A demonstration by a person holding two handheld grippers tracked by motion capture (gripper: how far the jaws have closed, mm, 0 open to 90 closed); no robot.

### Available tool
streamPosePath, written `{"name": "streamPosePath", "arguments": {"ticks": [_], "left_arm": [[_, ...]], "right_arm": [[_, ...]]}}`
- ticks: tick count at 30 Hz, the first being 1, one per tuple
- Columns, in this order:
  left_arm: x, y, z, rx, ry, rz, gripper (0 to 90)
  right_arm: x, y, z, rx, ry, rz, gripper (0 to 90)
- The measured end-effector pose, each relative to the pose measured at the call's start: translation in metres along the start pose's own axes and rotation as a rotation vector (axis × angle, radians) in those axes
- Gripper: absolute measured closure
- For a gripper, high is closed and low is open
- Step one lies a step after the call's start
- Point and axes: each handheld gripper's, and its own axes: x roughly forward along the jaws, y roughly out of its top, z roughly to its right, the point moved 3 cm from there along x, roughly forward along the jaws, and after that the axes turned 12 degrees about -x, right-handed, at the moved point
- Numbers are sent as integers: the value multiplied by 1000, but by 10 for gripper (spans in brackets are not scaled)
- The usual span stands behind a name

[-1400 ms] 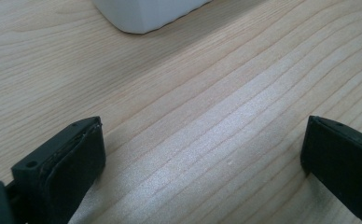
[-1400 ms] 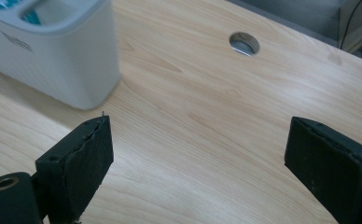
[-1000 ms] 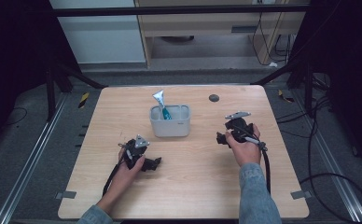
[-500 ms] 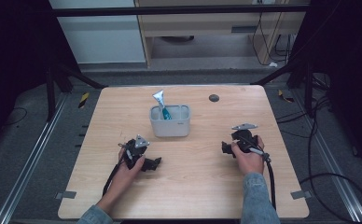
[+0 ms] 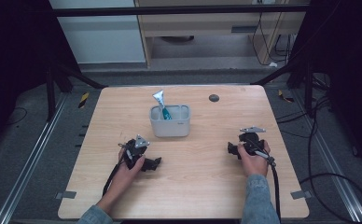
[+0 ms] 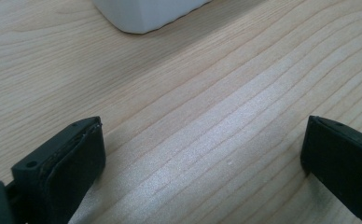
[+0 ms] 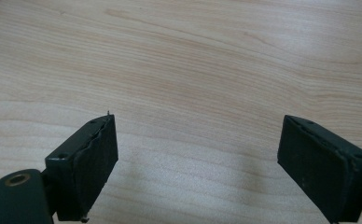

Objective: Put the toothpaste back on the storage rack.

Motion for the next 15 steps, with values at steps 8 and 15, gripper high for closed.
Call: {"name": "streamPosePath", "arguments": {"ticks": [8, 15], "left_arm": [[0, 0, 0, 0, 0, 0, 0], [0, 0, 0, 0, 0, 0, 0]], "right_arm": [[7, 0, -1, 32, -14, 15, 126], [17, -3, -3, 42, -41, 7, 91]]}}
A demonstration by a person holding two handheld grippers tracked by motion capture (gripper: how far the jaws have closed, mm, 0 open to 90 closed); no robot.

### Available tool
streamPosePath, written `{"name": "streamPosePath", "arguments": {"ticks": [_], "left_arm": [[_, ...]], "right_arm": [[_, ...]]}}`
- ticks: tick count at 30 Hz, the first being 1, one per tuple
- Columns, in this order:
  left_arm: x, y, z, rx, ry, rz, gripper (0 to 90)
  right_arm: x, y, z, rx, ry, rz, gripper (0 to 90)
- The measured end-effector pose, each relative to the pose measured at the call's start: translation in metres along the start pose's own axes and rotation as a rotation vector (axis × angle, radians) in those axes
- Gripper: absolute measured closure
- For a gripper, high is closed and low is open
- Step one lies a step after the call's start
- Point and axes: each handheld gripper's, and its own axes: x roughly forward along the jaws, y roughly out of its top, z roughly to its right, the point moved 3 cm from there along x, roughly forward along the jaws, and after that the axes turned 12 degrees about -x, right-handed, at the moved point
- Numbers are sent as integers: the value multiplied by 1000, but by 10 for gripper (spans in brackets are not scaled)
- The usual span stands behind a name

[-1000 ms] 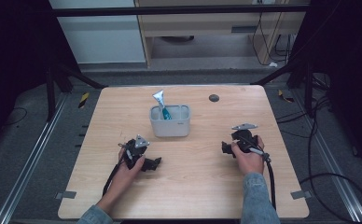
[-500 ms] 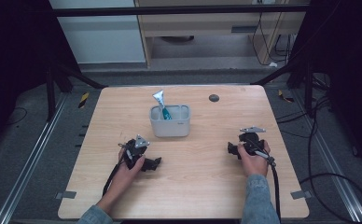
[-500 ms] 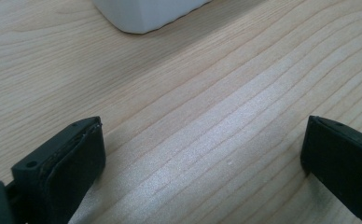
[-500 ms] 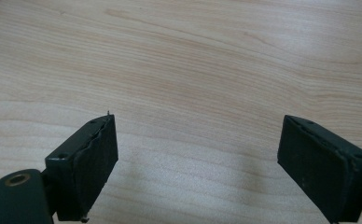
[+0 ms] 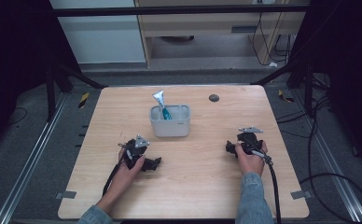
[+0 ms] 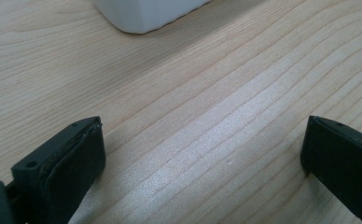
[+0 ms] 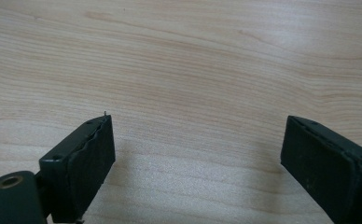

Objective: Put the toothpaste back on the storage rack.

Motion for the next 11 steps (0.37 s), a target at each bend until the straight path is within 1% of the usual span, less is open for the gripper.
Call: {"name": "streamPosePath", "arguments": {"ticks": [1, 2, 3, 4, 6, 8, 11], "left_arm": [[0, 0, 0, 0, 0, 0, 0], [0, 0, 0, 0, 0, 0, 0], [0, 0, 0, 0, 0, 0, 0], [0, 0, 0, 0, 0, 0, 0], [0, 0, 0, -1, 0, 0, 0], [0, 0, 0, -1, -1, 1, 0], [0, 0, 0, 2, -1, -1, 0]], "right_arm": [[2, -1, -1, -11, 0, -5, 71], [4, -2, -2, -5, 2, 13, 59], [5, -2, -3, 2, 14, 17, 47], [6, -2, -3, -3, 27, 14, 24], [6, -2, -4, 0, 28, 8, 15], [6, -3, -4, 14, 27, 3, 10], [5, -4, -4, 20, 10, 1, 6]]}}
